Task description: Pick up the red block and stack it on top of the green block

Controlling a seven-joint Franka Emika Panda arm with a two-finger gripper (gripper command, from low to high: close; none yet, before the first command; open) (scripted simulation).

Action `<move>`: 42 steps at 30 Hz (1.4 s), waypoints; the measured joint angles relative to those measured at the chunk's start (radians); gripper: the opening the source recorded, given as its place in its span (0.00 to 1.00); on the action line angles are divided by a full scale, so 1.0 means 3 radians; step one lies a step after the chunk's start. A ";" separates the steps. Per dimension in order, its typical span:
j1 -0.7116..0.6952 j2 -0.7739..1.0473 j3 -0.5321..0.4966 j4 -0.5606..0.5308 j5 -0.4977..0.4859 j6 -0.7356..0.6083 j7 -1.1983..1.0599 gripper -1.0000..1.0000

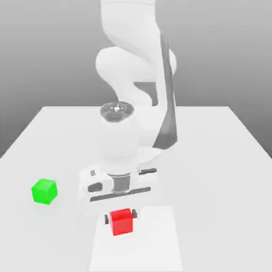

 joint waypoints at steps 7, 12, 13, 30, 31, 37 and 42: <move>0.0010 -0.0401 -0.0049 -0.0060 -0.0156 -0.0337 0.0112 0.00; -0.0031 -0.0808 -0.0163 -0.0122 -0.0257 -0.0678 0.0176 0.00; -0.0066 -0.0836 -0.0214 -0.0128 -0.0258 -0.0699 0.0173 0.00; -0.0960 -0.1189 -0.0807 -0.0206 -0.0487 -0.0953 0.0265 0.00; -0.1012 -0.1210 -0.0844 -0.0211 -0.0514 -0.0967 0.0280 0.00; -0.1344 -0.1330 -0.1056 -0.0236 -0.0696 -0.1058 0.0384 0.00; -0.1390 -0.1013 -0.1152 -0.0231 -0.0543 -0.0759 0.0269 0.00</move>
